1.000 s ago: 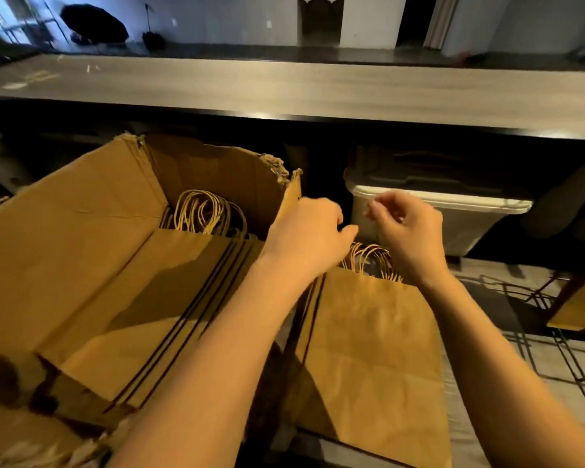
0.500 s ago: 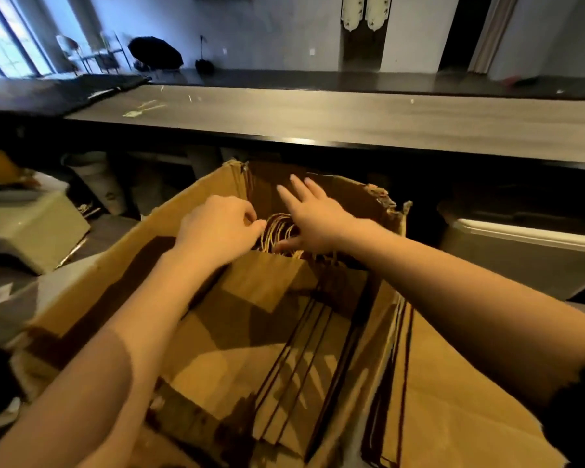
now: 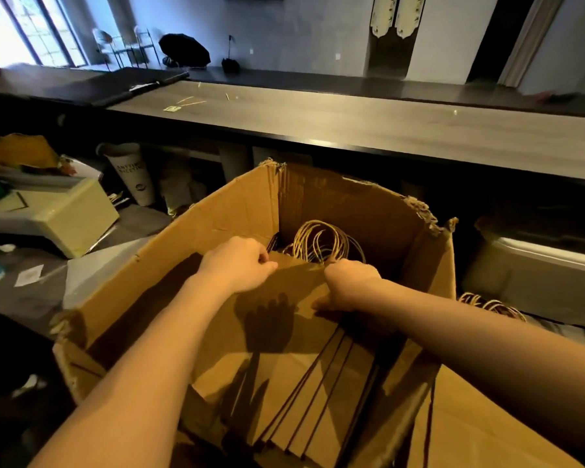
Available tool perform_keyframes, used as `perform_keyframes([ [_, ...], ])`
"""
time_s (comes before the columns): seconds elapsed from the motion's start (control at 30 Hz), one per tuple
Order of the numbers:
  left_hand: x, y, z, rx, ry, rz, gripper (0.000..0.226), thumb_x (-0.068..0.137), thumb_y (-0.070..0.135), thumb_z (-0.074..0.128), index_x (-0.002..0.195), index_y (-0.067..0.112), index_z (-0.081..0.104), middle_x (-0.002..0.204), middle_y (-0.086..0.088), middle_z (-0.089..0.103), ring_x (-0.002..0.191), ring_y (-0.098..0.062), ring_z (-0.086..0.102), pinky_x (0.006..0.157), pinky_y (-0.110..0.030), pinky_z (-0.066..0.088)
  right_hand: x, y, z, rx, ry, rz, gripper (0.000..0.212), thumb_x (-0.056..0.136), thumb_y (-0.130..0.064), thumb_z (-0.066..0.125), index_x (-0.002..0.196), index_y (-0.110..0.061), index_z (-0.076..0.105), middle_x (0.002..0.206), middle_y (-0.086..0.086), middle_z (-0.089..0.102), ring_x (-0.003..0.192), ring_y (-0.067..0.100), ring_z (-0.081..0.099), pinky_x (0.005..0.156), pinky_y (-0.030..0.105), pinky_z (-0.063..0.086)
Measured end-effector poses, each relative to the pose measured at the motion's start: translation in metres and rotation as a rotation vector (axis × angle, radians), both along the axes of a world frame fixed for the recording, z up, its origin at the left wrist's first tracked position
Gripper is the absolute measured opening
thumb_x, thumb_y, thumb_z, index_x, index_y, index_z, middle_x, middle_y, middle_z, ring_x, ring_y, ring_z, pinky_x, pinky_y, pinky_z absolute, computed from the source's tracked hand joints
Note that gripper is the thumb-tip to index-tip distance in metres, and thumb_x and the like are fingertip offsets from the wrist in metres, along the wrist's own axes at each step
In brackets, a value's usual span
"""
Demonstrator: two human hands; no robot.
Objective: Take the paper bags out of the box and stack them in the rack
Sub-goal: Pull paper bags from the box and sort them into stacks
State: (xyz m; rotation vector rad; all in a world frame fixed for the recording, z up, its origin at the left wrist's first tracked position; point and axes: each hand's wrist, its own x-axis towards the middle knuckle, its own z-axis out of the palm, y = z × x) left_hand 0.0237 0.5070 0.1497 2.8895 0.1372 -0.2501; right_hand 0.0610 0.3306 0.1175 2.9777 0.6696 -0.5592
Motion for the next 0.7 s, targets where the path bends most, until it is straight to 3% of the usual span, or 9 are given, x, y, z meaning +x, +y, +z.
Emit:
perform_keyframes([
  [0.17, -0.001, 0.005, 0.005, -0.013, -0.017, 0.029, 0.033, 0.093, 0.044, 0.049, 0.113, 0.023, 0.064, 0.101, 0.001, 0.066, 0.091, -0.016, 0.060, 0.079, -0.037, 0.054, 0.008, -0.003, 0.001, 0.198, -0.003, -0.141, 0.034, 0.082, -0.032, 0.071, 0.105, -0.012, 0.057, 0.107, 0.005, 0.059, 0.086, 0.018, 0.056, 0.070, 0.028, 0.050],
  [0.27, -0.001, 0.010, 0.004, -0.041, 0.001, 0.058, 0.033, 0.093, 0.045, 0.050, 0.113, 0.022, 0.064, 0.102, 0.000, 0.066, 0.092, -0.017, 0.060, 0.081, -0.040, 0.054, 0.015, -0.001, 0.006, 0.586, 0.102, -0.333, 0.044, 0.079, -0.016, 0.074, 0.115, -0.008, 0.049, 0.100, 0.005, 0.059, 0.085, 0.017, 0.062, 0.065, 0.024, 0.053],
  [0.37, -0.002, 0.017, -0.001, -0.045, 0.019, 0.092, 0.034, 0.092, 0.044, 0.051, 0.114, 0.021, 0.064, 0.094, 0.002, 0.065, 0.089, -0.016, 0.060, 0.078, -0.037, 0.054, 0.011, 0.003, 0.013, 1.038, 0.372, -0.584, 0.059, 0.080, -0.003, 0.071, 0.126, -0.014, 0.036, 0.099, 0.006, 0.056, 0.075, 0.014, 0.063, 0.052, 0.021, 0.052],
  [0.43, -0.003, 0.020, -0.005, -0.027, 0.047, 0.105, 0.036, 0.093, 0.044, 0.050, 0.117, 0.021, 0.062, 0.089, 0.004, 0.061, 0.087, -0.016, 0.059, 0.072, -0.032, 0.051, 0.009, 0.002, 0.015, 1.193, 0.530, -0.697, 0.076, 0.080, 0.002, 0.069, 0.137, -0.021, 0.025, 0.098, 0.004, 0.050, 0.076, 0.017, 0.059, 0.052, 0.025, 0.052],
  [0.5, -0.003, 0.023, -0.009, -0.019, 0.117, 0.119, 0.042, 0.093, 0.047, 0.048, 0.126, 0.021, 0.055, 0.099, 0.001, 0.062, 0.094, -0.019, 0.058, 0.076, -0.033, 0.049, 0.007, 0.000, 0.017, 1.210, 0.680, -0.724, 0.094, 0.081, 0.005, 0.066, 0.148, -0.027, 0.008, 0.096, 0.004, 0.048, 0.076, 0.020, 0.059, 0.054, 0.030, 0.054],
  [0.57, -0.002, 0.025, -0.016, -0.018, 0.232, 0.131, 0.055, 0.094, 0.051, 0.042, 0.139, 0.019, 0.042, 0.128, -0.005, 0.055, 0.115, -0.024, 0.052, 0.093, -0.038, 0.046, 0.005, -0.002, 0.020, 1.120, 0.798, -0.668, 0.094, 0.087, 0.005, 0.058, 0.150, -0.027, -0.003, 0.093, 0.009, 0.050, 0.072, 0.022, 0.063, 0.054, 0.034, 0.056],
  [0.63, -0.005, 0.026, -0.026, -0.061, 0.335, 0.161, 0.066, 0.095, 0.056, 0.033, 0.147, 0.016, 0.027, 0.148, -0.008, 0.036, 0.132, -0.028, 0.038, 0.107, -0.041, 0.036, 0.003, -0.001, 0.025, 1.093, 0.905, -0.610, 0.083, 0.091, 0.008, 0.050, 0.151, -0.025, 0.003, 0.094, 0.012, 0.049, 0.069, 0.025, 0.065, 0.049, 0.032, 0.057],
  [0.7, -0.009, 0.023, -0.039, -0.154, 0.422, 0.218, 0.070, 0.095, 0.058, 0.025, 0.150, 0.015, 0.018, 0.155, -0.009, 0.024, 0.140, -0.029, 0.026, 0.114, -0.041, 0.024, 0.002, 0.001, 0.029, 1.157, 0.997, -0.564, 0.073, 0.092, 0.011, 0.045, 0.150, -0.023, 0.015, 0.102, 0.014, 0.049, 0.069, 0.027, 0.066, 0.045, 0.027, 0.056],
])
